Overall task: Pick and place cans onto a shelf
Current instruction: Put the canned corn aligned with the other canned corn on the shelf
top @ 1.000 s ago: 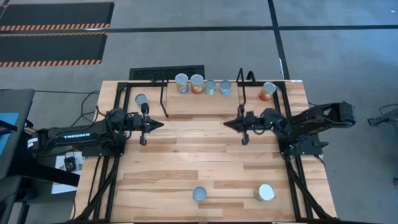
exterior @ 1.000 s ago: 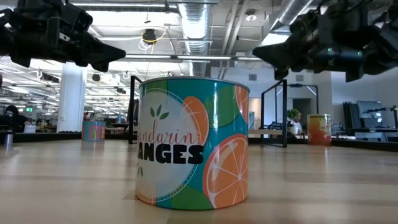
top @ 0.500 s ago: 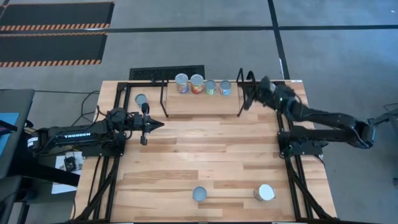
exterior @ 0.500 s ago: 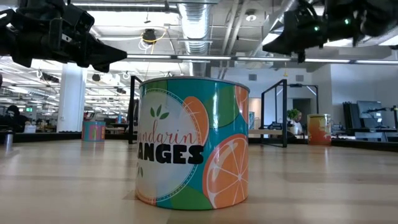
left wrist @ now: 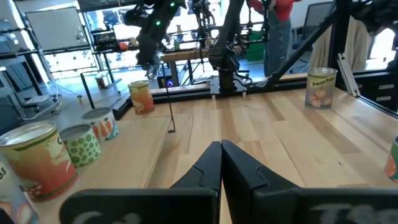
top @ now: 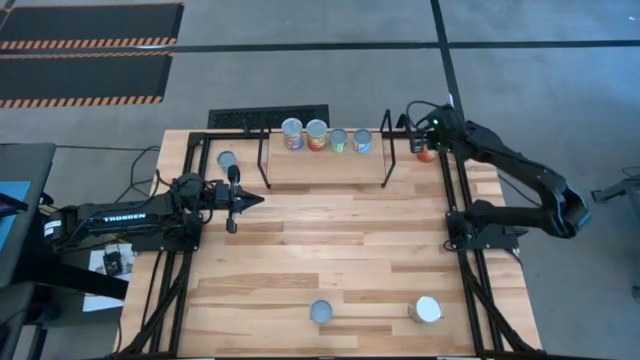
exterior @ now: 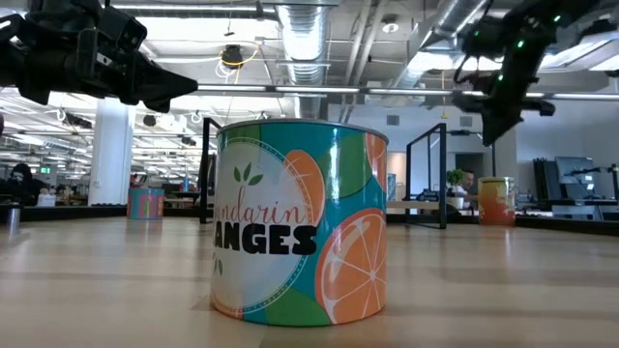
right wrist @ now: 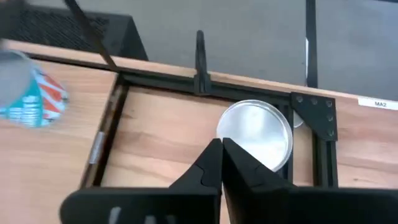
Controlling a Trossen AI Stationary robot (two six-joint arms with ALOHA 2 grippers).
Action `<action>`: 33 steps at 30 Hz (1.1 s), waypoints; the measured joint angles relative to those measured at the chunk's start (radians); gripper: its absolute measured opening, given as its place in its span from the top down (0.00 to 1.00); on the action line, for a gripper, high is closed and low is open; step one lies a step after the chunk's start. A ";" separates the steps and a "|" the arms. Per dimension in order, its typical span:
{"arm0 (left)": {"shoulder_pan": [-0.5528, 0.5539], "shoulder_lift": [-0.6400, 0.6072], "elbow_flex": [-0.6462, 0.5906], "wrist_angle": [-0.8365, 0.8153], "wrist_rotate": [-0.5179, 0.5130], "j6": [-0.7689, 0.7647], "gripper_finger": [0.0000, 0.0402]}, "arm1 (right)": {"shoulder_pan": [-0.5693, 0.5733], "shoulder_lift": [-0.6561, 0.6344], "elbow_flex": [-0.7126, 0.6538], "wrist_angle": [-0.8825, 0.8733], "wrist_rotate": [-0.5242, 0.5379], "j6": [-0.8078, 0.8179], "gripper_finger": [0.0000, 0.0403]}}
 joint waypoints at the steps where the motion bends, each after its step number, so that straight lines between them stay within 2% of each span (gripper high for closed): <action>1: 0.000 0.000 0.000 0.000 0.000 0.000 1.00 | -0.001 0.022 0.004 0.003 0.000 -0.001 0.91; 5: 0.000 0.000 0.000 -0.001 0.000 0.000 1.00 | -0.014 0.121 0.022 0.001 0.006 -0.004 0.84; 10: 0.000 0.000 0.000 -0.001 0.000 -0.001 1.00 | -0.017 0.220 0.058 -0.007 0.072 -0.007 0.77; 16: 0.000 0.000 0.000 -0.001 0.000 -0.001 1.00 | -0.038 0.305 0.090 -0.009 0.080 -0.006 0.73; 27: 0.000 0.000 0.000 -0.001 0.001 -0.001 1.00 | -0.064 0.392 0.103 -0.004 0.068 0.004 0.73; 33: 0.000 0.000 0.000 -0.001 0.001 -0.001 1.00 | -0.064 0.419 0.106 -0.002 0.087 -0.014 0.83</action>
